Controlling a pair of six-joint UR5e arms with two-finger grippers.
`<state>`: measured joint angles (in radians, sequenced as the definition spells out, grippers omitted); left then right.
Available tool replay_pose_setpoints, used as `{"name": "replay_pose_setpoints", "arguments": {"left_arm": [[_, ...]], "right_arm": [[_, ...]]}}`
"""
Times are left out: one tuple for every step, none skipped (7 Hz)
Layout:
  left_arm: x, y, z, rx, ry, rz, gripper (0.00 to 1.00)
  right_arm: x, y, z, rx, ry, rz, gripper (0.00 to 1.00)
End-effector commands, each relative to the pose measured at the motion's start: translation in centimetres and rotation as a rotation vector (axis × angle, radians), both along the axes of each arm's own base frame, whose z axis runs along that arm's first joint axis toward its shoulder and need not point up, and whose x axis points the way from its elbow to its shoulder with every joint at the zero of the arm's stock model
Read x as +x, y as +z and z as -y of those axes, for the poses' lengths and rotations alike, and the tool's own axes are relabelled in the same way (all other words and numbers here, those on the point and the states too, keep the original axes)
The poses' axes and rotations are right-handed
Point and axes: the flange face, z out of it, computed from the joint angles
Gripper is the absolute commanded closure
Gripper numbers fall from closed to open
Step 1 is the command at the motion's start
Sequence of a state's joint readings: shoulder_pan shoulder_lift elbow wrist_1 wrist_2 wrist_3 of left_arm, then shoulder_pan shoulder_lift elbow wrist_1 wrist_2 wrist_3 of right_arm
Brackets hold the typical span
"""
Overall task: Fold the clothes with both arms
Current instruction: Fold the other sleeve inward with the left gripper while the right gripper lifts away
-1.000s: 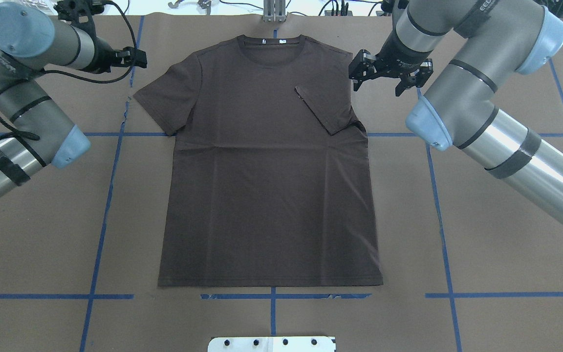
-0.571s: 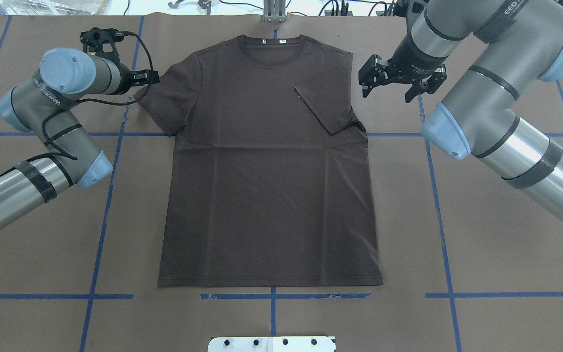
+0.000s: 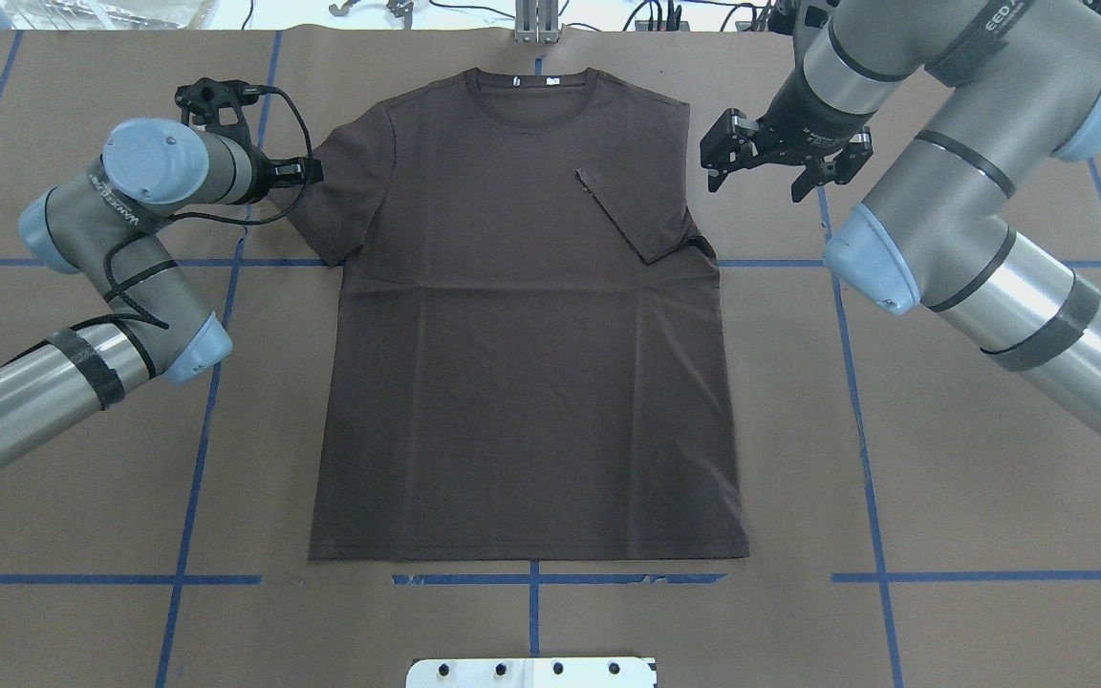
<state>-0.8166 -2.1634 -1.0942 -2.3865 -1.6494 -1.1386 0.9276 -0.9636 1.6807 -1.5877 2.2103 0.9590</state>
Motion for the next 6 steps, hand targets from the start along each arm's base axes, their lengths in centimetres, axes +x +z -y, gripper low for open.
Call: {"name": "replay_pose_setpoints", "arguments": {"left_arm": [[0.1, 0.2, -0.1, -0.001, 0.005, 0.006, 0.11], [0.1, 0.2, -0.1, -0.003, 0.004, 0.004, 0.21], [0.1, -0.1, -0.1, -0.002, -0.001, -0.003, 0.43], [0.1, -0.4, -0.1, -0.003, 0.003, -0.002, 0.65], [0.2, -0.6, -0.1, -0.004, 0.005, -0.003, 0.78], [0.2, -0.9, -0.1, -0.003, 0.007, -0.007, 0.89]], "right_arm": [[-0.1, 0.0, 0.1, 0.000, 0.002, -0.002, 0.00], [-0.1, 0.0, 0.1, 0.001, 0.001, -0.002, 0.00], [-0.1, 0.1, 0.1, 0.000, 0.001, -0.003, 0.00], [-0.1, 0.3, 0.1, -0.001, 0.002, -0.005, 0.00], [-0.1, 0.3, 0.1, -0.001, 0.002, -0.005, 0.00], [-0.4, 0.6, 0.2, -0.006, 0.000, -0.009, 0.00]]}}
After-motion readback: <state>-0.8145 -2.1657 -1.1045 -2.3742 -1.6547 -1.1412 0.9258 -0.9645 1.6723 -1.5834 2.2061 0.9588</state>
